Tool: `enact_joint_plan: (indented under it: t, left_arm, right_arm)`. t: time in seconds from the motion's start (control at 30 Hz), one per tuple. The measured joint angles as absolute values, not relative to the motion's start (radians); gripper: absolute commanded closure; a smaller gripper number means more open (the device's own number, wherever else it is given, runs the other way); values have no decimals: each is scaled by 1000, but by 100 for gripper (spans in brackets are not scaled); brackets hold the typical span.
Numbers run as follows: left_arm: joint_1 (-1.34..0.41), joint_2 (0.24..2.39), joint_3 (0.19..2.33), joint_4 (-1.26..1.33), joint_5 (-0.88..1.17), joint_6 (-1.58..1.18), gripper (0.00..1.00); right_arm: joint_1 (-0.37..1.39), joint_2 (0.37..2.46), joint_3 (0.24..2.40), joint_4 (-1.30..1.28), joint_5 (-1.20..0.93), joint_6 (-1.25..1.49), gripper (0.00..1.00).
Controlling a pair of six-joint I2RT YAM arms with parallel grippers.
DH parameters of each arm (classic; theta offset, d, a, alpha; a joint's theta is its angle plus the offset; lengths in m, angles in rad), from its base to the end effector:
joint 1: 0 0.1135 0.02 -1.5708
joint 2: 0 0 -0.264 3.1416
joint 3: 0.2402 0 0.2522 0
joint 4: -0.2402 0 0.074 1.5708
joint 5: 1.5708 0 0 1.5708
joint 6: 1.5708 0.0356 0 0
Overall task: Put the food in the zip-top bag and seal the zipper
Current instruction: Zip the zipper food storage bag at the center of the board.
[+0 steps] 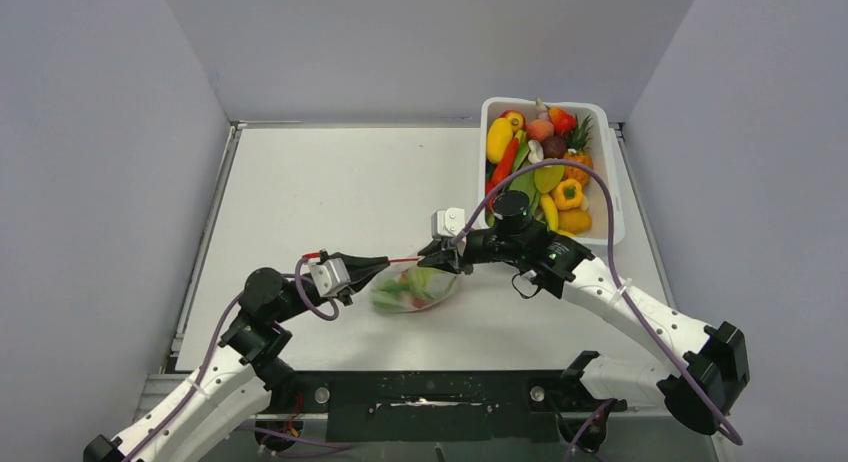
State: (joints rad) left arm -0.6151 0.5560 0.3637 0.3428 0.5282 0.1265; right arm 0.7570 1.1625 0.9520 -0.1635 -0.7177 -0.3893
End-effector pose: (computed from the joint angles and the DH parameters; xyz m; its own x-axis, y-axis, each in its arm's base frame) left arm 0.1132 -0.1019 0.2806 0.2357 -0.0331 -0.9713 0.8827 0.4255 0.1997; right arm 0.1737 0.1963 0.3265 0.1195 -0.2804 -0.9524 -0.9911 0.0224 -0.1310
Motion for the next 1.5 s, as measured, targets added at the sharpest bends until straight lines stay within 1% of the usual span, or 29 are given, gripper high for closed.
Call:
enact_joint_plan:
  t: [0.3, 0.53, 1.0, 1.3, 1.37, 1.5]
  left_arm:
    - [-607, 518, 429, 235, 439, 192, 100]
    - [-607, 513, 475, 163, 331, 229, 100]
    - [-588, 488, 479, 101, 135, 296, 100]
    - [-588, 486, 479, 93, 135, 292, 100]
    - [-588, 486, 482, 84, 133, 289, 100]
    - [-586, 484, 491, 75, 101, 269, 100]
  right_arm:
    - [705, 1073, 947, -250, -673, -403, 100]
    - [664, 1002, 946, -337, -613, -380, 100]
    - [632, 858, 966, -579, -411, -358, 100]
    - [633, 857, 987, -591, -385, -342, 100]
    - [633, 858, 986, -577, -385, -329, 97]
    - [630, 869, 966, -509, -387, -295, 96]
